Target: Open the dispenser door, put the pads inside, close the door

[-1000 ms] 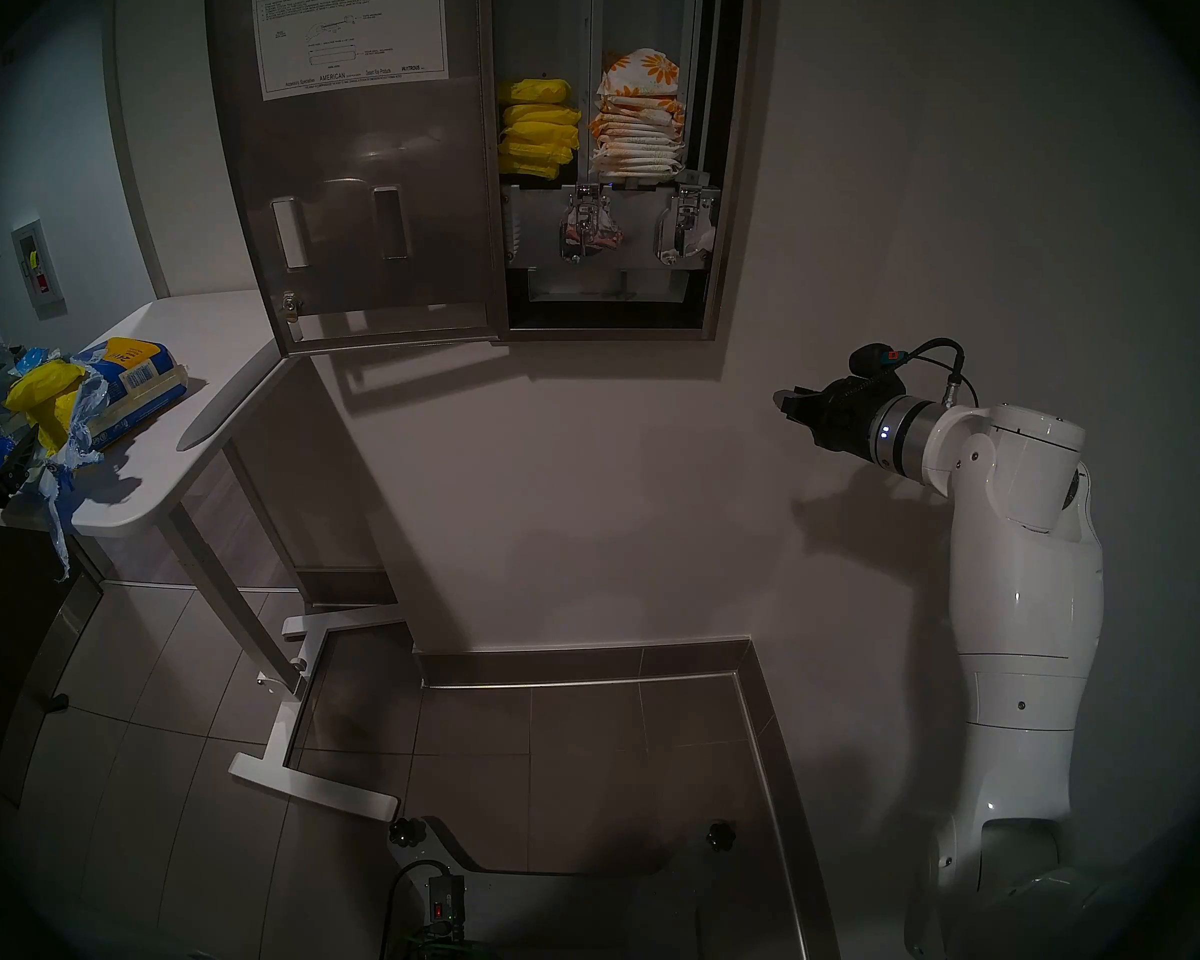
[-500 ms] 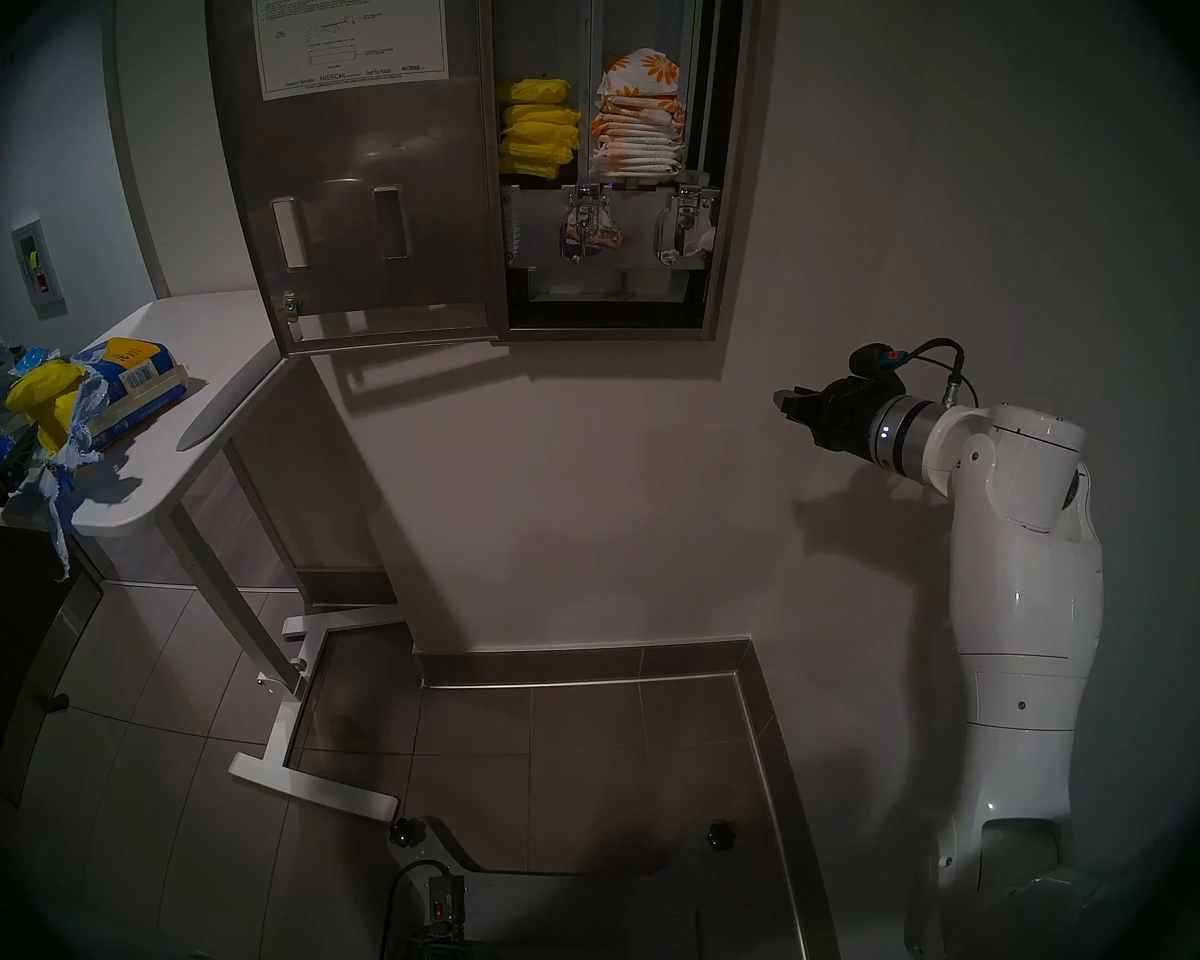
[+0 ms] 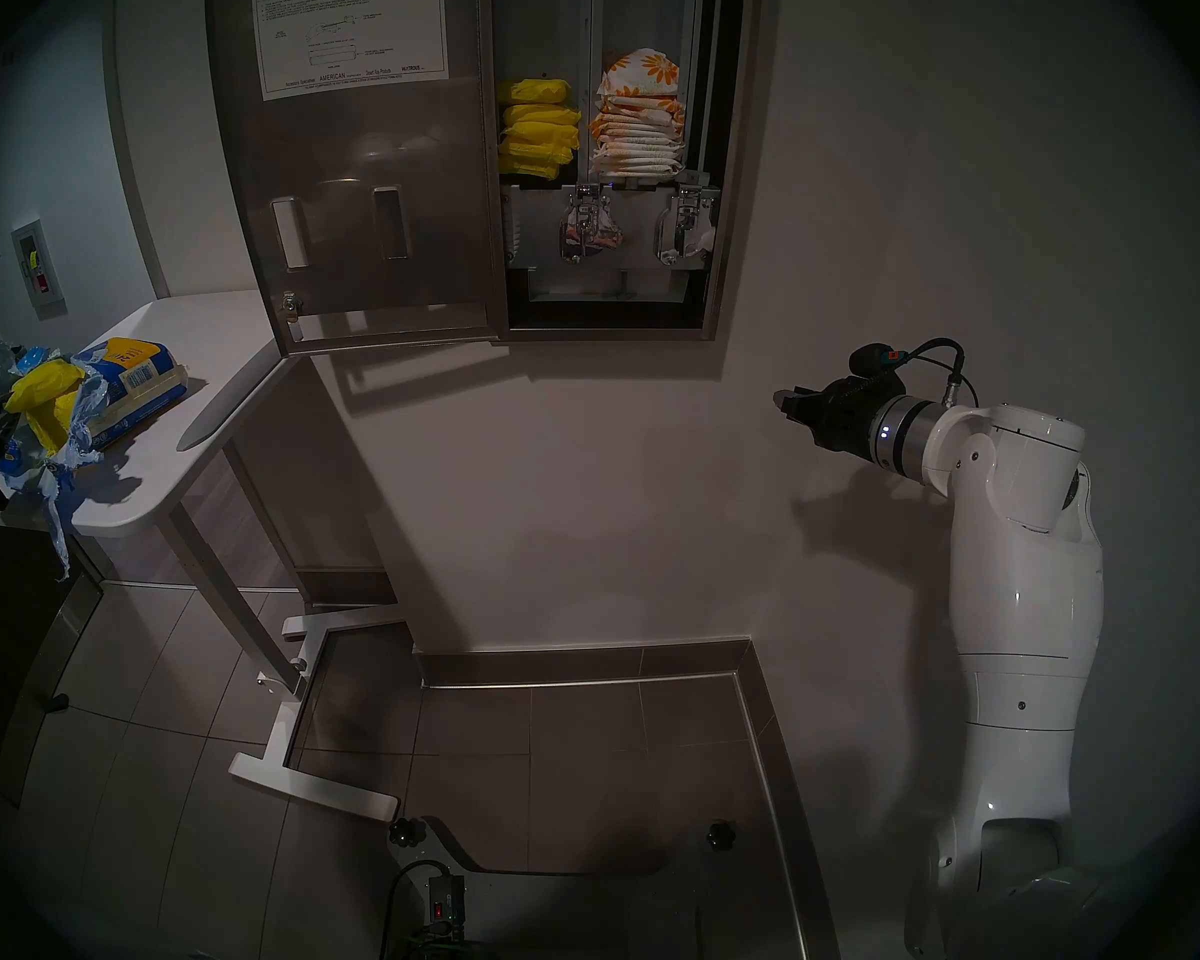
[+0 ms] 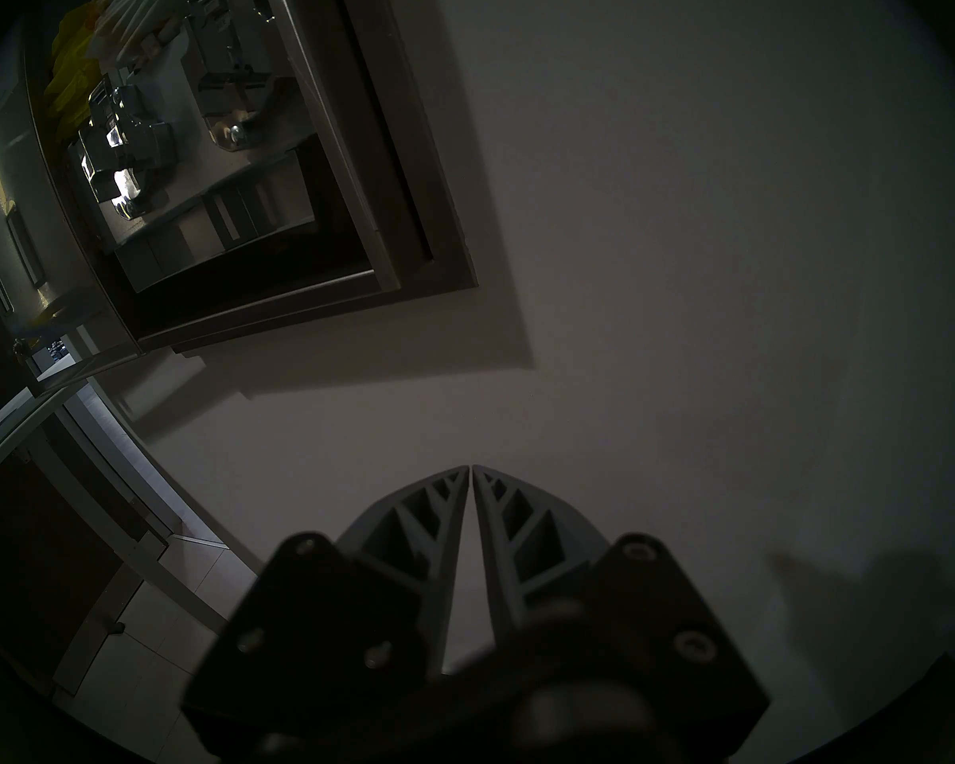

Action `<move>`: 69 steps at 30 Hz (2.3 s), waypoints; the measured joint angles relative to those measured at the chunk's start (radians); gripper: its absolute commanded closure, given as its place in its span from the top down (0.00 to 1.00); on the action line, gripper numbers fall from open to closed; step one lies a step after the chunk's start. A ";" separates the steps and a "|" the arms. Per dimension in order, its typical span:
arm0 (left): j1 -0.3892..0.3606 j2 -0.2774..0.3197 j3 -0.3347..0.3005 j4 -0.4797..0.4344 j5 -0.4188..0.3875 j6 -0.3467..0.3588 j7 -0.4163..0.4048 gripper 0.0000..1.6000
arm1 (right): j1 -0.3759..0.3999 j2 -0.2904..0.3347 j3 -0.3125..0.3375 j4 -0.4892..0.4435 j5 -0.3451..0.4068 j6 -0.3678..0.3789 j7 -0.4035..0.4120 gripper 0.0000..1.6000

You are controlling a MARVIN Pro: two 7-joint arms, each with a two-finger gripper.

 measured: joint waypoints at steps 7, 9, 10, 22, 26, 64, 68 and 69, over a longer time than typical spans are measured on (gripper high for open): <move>-0.002 0.003 0.006 0.000 0.001 0.002 -0.001 0.00 | 0.000 0.000 0.000 0.000 0.000 0.000 0.000 0.33; -0.002 0.002 0.007 -0.002 0.001 -0.001 0.000 0.00 | 0.000 0.000 0.000 0.000 0.000 0.000 0.000 0.33; -0.003 0.002 0.008 -0.003 0.000 -0.002 0.001 0.00 | 0.000 0.000 0.000 0.000 0.000 0.000 0.000 0.33; -0.008 -0.058 0.006 -0.084 -0.049 -0.036 0.016 0.00 | 0.000 0.000 0.000 0.000 0.001 0.000 0.000 0.33; 0.000 -0.094 0.001 -0.128 -0.074 -0.048 0.013 0.00 | 0.000 0.000 0.000 0.000 0.001 0.000 0.000 0.33; 0.097 -0.323 0.295 -0.589 -0.408 0.027 -0.009 0.00 | 0.000 0.001 -0.001 0.001 0.003 0.000 0.000 0.33; 0.106 -0.338 0.326 -0.640 -0.409 0.074 -0.007 0.00 | 0.000 0.001 -0.001 0.001 0.003 0.000 -0.001 0.33; 0.108 -0.341 0.334 -0.652 -0.410 0.085 -0.006 0.00 | 0.000 0.001 -0.001 0.001 0.003 0.000 -0.001 0.33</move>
